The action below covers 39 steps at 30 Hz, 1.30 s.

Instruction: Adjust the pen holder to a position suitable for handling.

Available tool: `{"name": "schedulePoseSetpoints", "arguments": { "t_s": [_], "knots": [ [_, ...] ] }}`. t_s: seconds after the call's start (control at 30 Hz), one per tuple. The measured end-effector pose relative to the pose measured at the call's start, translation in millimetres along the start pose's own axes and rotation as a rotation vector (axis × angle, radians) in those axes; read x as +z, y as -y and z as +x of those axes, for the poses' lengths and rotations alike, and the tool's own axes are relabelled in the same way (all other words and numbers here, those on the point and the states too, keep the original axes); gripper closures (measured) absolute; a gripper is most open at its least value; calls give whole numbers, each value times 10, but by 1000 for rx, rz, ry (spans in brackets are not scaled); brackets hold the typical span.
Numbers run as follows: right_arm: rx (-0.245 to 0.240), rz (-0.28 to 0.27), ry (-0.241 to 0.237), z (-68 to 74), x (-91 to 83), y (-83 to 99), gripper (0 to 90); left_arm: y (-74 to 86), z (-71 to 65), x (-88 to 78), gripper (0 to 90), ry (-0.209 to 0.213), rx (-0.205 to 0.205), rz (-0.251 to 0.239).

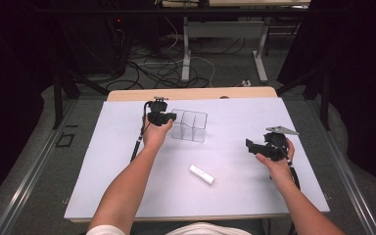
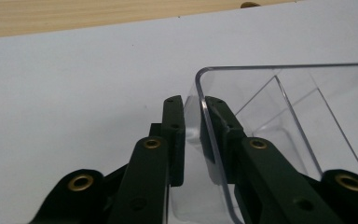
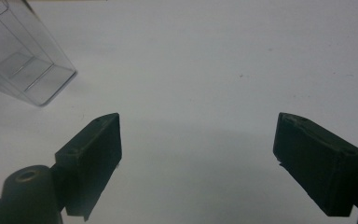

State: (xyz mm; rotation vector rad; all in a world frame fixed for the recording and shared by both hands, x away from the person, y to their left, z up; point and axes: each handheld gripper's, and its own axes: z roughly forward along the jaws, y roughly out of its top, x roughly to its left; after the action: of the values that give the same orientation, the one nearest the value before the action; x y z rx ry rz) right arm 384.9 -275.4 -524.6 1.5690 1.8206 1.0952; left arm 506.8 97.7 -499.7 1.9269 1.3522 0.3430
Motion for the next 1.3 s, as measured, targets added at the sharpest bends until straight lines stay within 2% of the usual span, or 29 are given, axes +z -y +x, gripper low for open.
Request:
{"name": "schedulePoseSetpoints", "arguments": {
  "t_s": [0.1,0.23,0.4,0.63,0.87,1.3],
  "knots": [
    [4,0,1,-1,-1,-1,146,-6,-51,-10,838,-21,17,9],
    [3,0,0,-6,-1,-1,146,-13,-68,-37,852,-28,11,24],
    [5,1,-2,-3,-4,-1,146,7,-89,-83,866,-51,23,34],
    [2,2,-1,-1,-6,0,146,100,-70,-188,873,-72,4,34],
    [3,4,-5,10,-11,3,146,198,-53,-304,874,-61,-47,51],
    [0,6,-8,11,-20,7,147,321,-158,-474,872,-79,-82,91]
  ]
}}
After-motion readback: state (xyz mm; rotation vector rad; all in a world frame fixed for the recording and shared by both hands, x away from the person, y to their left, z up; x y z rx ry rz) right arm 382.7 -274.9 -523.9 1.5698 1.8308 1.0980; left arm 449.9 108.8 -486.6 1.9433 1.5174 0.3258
